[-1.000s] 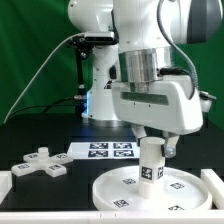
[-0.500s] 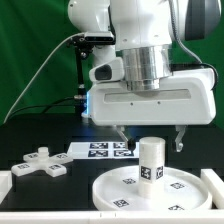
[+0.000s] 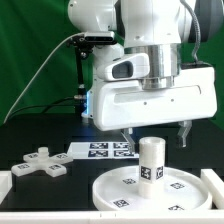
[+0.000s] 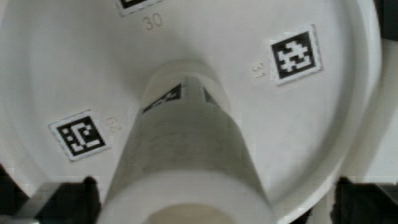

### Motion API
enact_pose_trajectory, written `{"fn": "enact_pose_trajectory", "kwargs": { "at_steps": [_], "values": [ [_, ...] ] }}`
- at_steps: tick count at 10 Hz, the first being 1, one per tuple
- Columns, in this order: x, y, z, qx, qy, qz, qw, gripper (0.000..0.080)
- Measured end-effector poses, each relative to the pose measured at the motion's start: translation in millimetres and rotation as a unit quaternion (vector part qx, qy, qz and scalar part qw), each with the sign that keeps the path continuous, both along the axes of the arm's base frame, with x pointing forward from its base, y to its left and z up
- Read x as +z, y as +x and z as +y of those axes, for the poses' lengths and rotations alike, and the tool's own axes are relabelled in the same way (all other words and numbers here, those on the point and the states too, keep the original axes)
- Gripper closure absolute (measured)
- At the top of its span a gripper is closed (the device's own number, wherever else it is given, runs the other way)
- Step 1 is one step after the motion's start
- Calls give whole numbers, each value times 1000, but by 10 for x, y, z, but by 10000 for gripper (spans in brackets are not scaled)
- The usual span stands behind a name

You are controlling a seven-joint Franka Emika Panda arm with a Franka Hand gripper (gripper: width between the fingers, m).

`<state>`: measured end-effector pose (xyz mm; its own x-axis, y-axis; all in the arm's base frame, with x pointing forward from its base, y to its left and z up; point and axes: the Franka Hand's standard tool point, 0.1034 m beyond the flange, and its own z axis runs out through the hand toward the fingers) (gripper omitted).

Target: Assemble round table

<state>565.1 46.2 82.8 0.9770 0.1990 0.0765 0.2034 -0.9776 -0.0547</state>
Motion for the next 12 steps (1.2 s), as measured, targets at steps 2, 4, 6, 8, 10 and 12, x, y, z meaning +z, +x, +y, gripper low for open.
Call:
{"fn": "enact_pose_trajectory", "kwargs": {
  "at_steps": [2, 4, 6, 8, 10, 12],
  "values": [
    [-7, 1, -24, 85, -10, -5, 996, 151],
    [-25, 25, -29, 126, -22, -18, 992, 151],
    [-25, 26, -33, 115, -21, -18, 993, 394],
    [-27, 26, -42, 52, -17, -14, 998, 396],
    [-29, 28, -57, -71, -10, -26, 997, 395],
    [-34, 22, -76, -194, 0, -27, 981, 395]
  ]
}}
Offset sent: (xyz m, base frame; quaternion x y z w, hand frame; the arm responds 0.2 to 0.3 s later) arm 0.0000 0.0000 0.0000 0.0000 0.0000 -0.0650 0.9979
